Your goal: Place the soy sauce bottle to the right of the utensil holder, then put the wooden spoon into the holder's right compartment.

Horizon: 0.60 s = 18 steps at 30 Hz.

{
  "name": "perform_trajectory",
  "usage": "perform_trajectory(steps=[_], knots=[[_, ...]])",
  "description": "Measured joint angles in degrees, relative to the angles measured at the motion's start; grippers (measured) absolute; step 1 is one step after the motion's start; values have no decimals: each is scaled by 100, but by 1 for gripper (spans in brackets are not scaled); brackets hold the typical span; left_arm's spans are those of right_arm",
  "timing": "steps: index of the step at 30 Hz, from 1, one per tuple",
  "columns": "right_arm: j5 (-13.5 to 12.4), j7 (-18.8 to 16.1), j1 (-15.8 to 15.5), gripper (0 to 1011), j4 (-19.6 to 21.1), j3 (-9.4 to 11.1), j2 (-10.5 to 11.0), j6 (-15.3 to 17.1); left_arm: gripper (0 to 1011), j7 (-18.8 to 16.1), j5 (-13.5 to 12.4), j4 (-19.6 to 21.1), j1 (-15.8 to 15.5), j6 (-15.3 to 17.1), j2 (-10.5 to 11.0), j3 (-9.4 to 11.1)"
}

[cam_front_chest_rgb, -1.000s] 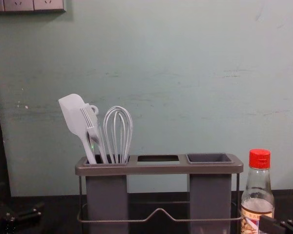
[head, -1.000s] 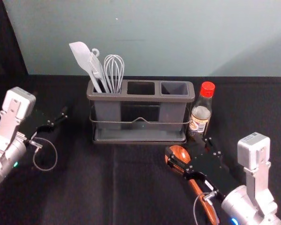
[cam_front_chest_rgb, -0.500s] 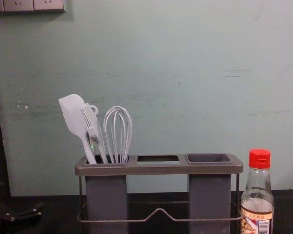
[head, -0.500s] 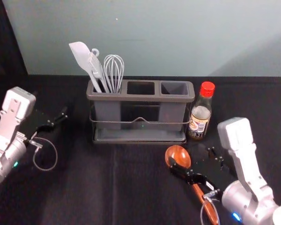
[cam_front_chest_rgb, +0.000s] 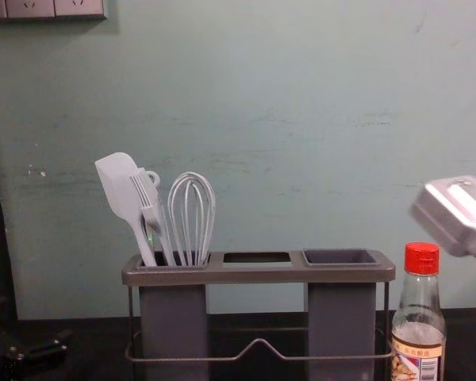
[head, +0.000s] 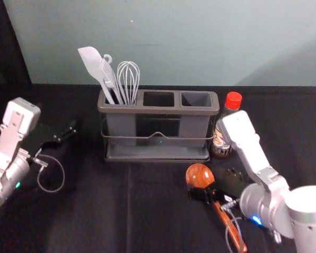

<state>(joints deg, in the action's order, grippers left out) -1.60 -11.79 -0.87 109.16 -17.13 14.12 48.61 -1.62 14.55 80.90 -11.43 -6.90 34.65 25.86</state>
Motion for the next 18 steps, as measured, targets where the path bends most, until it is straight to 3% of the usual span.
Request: perform_trajectory(steps=[18], knots=[[258, -216, 976, 1002, -843, -188, -400, 917, 1000, 0, 0, 0, 0, 0, 0, 0]])
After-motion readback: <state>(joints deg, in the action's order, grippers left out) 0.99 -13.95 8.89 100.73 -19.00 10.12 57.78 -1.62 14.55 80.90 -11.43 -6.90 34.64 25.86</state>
